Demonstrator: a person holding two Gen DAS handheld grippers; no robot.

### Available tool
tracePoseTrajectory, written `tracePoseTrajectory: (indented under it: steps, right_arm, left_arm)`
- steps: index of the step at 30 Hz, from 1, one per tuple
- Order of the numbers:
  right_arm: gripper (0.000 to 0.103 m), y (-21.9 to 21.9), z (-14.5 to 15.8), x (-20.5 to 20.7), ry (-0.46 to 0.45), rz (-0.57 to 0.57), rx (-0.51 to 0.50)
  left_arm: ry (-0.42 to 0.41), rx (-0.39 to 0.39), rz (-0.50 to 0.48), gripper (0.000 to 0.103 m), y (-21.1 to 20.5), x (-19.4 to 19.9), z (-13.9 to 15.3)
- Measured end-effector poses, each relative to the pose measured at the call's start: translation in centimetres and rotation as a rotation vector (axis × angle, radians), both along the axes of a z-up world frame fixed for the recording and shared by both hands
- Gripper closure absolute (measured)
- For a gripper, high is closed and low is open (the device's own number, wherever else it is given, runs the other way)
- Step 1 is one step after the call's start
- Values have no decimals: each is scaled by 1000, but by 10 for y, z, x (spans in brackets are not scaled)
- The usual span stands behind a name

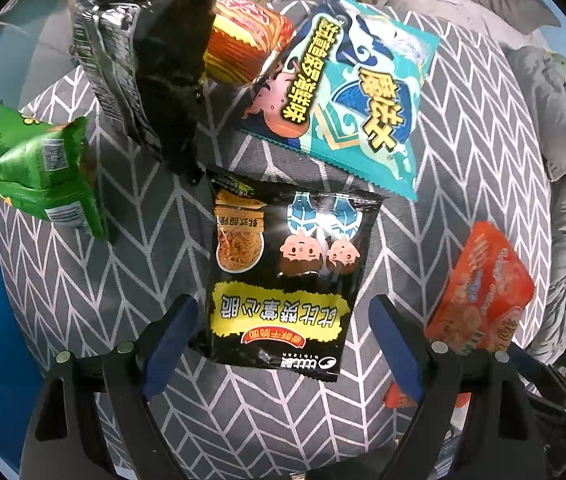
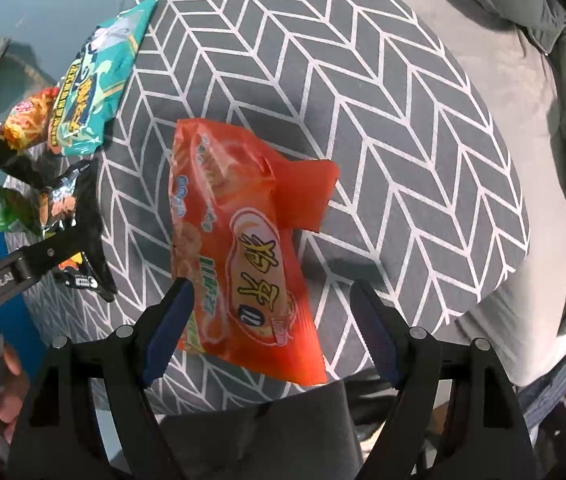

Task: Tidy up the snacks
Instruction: 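Grasp the black snack bag with the left gripper while the right grasps the orange bag, then carry the black bag and orange bag over the cardboard box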

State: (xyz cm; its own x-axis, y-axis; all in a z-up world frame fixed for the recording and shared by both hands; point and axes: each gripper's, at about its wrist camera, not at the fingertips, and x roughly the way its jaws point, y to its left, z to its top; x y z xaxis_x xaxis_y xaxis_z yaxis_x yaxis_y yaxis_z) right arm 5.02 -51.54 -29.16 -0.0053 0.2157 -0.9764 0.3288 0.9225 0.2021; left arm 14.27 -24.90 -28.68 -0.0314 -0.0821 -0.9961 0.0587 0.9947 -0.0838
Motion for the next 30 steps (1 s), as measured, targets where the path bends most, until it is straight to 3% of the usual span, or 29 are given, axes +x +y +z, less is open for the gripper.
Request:
tracePoseTrajectory:
  steps: [8, 10, 13, 20, 25, 30]
  right_arm:
    - [24, 19, -21, 13, 42, -55, 5]
    - [24, 20, -24, 18, 45, -71, -10]
    - [24, 22, -32, 23, 64, -94, -25]
    - [22, 53, -43, 38, 63, -106, -99]
    - [21, 93, -49, 49, 46, -28, -210]
    - [26, 118, -52, 53, -9, 44, -226]
  left_arm:
    - [10, 19, -3, 18, 1, 4, -15]
    - [15, 7, -20, 37, 5, 2, -16]
    - [6, 7, -45, 45, 7, -3, -14]
    - [10, -14, -54, 45, 20, -25, -15]
    - [2, -40, -45, 45, 36, -40, -10]
    - [-12, -55, -23, 45, 54, -54, 1]
